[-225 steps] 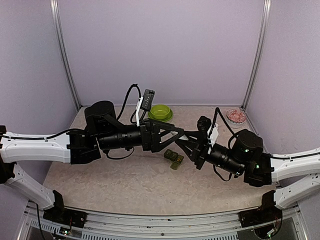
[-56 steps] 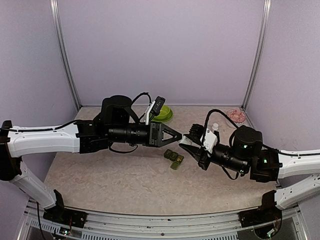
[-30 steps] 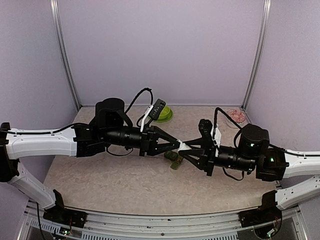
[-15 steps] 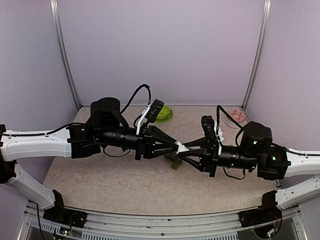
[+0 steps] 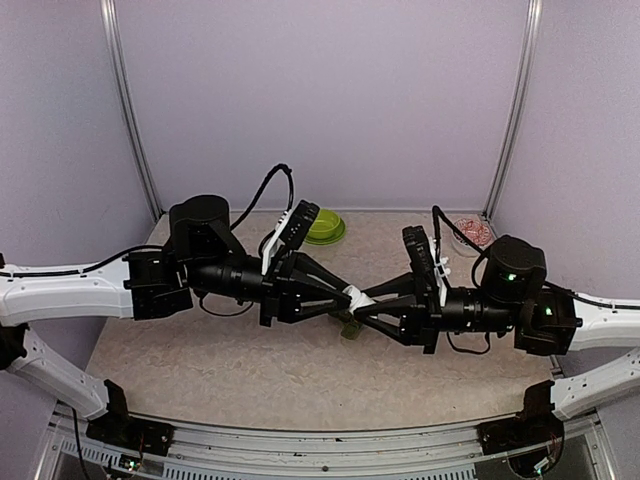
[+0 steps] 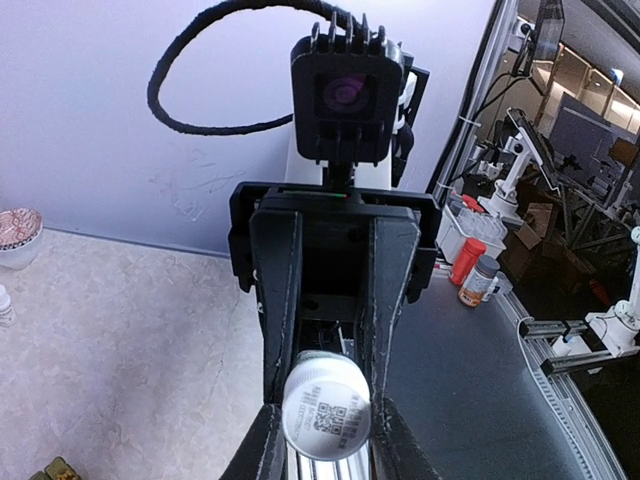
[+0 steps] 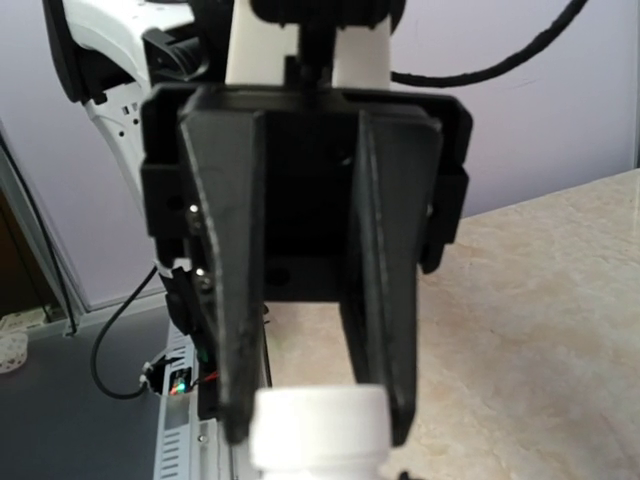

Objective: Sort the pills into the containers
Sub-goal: Screw the lid of the pill bottle onto the pill bottle, then pass from the right arm to the left

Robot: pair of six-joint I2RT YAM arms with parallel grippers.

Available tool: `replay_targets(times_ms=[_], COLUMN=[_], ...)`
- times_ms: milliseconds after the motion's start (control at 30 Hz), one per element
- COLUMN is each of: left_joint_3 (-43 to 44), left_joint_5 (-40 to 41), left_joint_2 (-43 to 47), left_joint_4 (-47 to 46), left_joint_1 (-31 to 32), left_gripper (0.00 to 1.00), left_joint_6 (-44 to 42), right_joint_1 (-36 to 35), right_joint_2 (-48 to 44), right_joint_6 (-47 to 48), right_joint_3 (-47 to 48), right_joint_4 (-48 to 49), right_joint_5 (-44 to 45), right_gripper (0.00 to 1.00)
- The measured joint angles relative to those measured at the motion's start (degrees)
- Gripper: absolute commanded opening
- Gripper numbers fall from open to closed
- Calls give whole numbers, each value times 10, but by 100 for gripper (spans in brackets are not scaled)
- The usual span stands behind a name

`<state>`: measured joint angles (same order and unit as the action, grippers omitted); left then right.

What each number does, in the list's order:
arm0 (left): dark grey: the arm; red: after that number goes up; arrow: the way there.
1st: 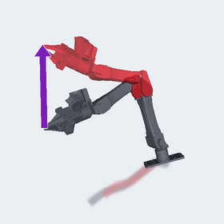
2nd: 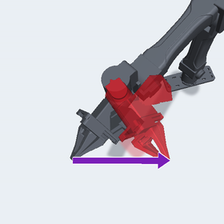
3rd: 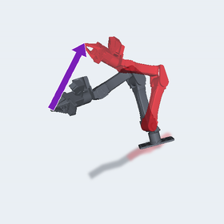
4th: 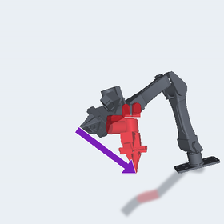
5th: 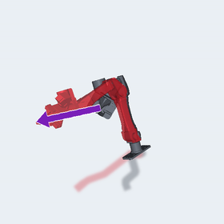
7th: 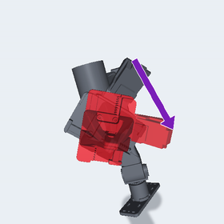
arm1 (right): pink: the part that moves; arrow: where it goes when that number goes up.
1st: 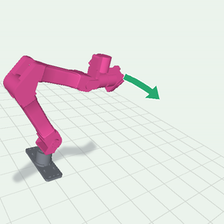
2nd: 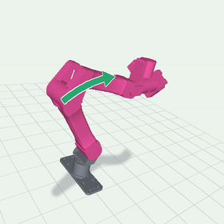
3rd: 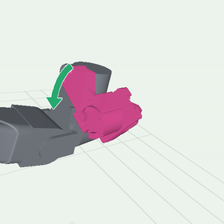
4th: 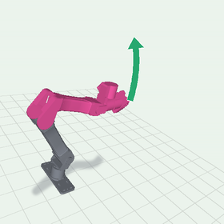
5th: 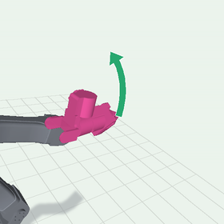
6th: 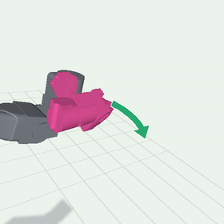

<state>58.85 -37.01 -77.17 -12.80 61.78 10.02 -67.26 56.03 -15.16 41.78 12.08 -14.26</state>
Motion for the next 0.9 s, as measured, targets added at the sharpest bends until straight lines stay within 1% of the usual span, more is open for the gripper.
replay_targets(times_ms=[133,233,267,367,433,533,600,900], left_joint_3=[-3,-4,-4,-4,-4,-4,-4,-5], left_joint_5=[13,29,35,45,52,59,60,48], left_joint_2=[6,7,7,7,7,4,3,-11], left_joint_4=[2,8,10,15,16,17,16,3], left_joint_1=[0,0,0,0,1,11,12,-32], left_gripper=[0,0,2,40,55,68,71,71], left_joint_6=[1,3,4,7,8,16,25,115], right_joint_1=[2,3,3,3,3,3,3,3], right_joint_2=[9,13,14,15,16,21,22,23], right_joint_6=[1,5,6,9,10,12,16,60], right_joint_3=[7,8,8,8,9,9,9,26], right_joint_4=[-2,-3,-4,-7,-7,-9,-14,-55], right_joint_5=[0,5,7,16,25,38,47,98], right_gripper=[22,20,19,16,15,15,14,14])
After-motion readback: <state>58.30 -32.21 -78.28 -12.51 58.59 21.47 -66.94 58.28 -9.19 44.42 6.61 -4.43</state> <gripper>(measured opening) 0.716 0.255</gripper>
